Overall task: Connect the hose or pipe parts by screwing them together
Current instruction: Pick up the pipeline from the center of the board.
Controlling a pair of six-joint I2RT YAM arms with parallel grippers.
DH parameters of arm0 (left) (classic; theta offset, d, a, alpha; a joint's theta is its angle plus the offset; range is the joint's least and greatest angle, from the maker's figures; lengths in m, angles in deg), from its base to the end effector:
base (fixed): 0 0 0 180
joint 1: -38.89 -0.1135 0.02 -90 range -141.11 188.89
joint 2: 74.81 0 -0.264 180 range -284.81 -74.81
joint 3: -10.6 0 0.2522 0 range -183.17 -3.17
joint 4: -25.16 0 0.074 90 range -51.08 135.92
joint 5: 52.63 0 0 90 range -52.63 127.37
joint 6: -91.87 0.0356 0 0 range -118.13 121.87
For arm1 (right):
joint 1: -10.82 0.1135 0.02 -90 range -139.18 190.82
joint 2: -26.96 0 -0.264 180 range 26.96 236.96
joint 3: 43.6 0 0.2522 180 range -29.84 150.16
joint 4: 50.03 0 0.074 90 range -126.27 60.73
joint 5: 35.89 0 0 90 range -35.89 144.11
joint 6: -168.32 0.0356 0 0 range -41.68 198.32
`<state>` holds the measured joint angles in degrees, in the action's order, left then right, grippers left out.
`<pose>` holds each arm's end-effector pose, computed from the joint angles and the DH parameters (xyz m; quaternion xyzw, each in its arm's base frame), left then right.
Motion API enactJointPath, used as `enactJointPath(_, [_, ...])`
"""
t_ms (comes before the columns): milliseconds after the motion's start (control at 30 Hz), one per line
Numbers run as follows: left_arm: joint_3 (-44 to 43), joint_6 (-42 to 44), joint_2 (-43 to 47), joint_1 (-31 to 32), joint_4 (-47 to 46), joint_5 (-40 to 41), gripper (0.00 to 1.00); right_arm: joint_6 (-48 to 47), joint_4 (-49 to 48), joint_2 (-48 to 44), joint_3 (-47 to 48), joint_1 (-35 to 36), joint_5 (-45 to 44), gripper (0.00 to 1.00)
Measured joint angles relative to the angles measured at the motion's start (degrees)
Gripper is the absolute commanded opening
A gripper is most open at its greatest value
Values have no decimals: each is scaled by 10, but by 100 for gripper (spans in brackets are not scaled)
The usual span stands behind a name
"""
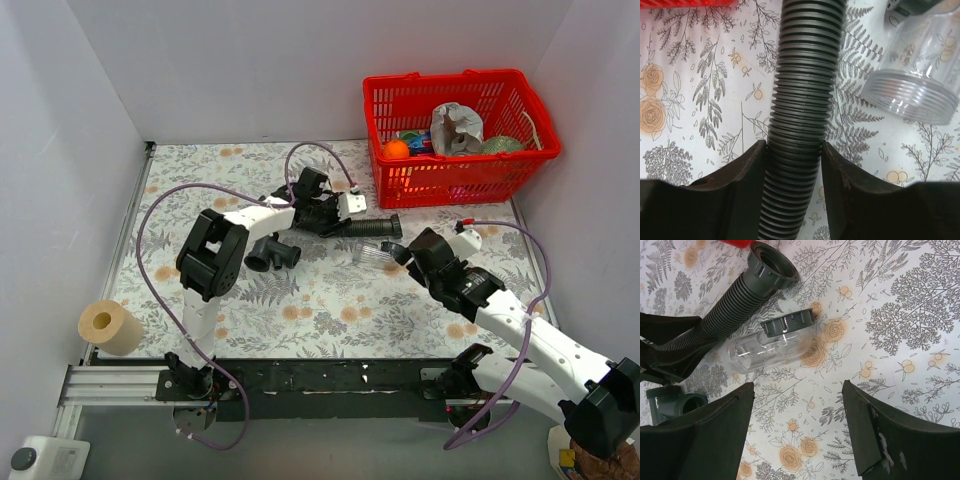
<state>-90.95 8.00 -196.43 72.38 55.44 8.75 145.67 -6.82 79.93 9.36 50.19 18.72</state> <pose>0.3763 -0.2694 0.1707 0.3878 0.8292 -0.3036 0.2643 0.1586 0.1035 0.2537 0.3285 0.8193 0.1370 0.4496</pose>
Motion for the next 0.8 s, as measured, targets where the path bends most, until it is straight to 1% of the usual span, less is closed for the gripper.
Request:
enactJointPath(33, [14,6,8,0,-12,3,31,0,3,-3,0,0,0,78])
enactJointPath(200, [77,35,51,-10,-33,13,28,0,9,-16,0,0,0,77])
enactJointPath(267, [101,46,70,-24,-28,13,30,0,12,-21,0,0,-2,77])
enactJointPath(333, [125,62,94,-47,-12,17,41,-1,14,-25,0,0,-3,77])
enactJointPath(400, [146,80,115,-70,5,22,64,0,17,-27,0,0,-3,77])
enactJointPath(433, [156,90,126,-82,14,26,84,0,18,-28,0,0,-3,77])
enactJointPath(500, [174,111,147,-101,40,36,98,0,19,-26,0,0,-3,77])
enactJointPath(667, [170,127,169,-101,97,34,98,0,21,-21,-1,0,-3,77])
enactJointPath(800, [127,110,163,-87,125,17,98,0,23,-20,-8,0,-4,77])
